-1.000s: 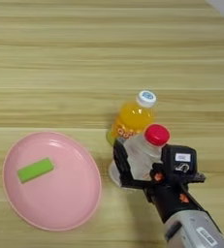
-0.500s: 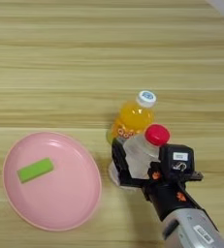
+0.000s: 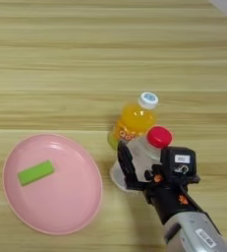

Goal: Move the objects on the table

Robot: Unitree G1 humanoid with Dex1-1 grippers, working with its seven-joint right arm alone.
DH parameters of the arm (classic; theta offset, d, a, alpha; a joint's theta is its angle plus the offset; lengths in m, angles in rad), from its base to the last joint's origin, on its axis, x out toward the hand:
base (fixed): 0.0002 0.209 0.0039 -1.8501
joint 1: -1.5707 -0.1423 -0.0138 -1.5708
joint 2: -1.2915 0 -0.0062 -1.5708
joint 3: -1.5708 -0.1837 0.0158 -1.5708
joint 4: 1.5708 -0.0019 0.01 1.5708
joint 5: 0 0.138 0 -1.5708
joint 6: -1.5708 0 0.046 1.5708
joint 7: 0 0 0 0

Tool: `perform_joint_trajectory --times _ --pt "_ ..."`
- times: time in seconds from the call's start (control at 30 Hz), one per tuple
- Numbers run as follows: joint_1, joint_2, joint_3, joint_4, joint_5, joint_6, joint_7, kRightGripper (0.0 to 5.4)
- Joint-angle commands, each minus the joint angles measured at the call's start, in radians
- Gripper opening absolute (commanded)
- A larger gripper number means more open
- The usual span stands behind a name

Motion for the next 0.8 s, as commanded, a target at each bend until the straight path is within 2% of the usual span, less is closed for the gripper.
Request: perform_joint_trajectory --times 0.03,0.3,0.8 --pt "-0.013 -0.019 -0.005 -0.025 -0.007 -0.049 -0.009 3.66" --pt "-0.015 -0.021 -0.004 -0.034 -0.011 -0.049 -0.012 3.28" --pt "-0.038 -0.041 0.009 -0.141 -0.003 0.001 -0.031 3.23"
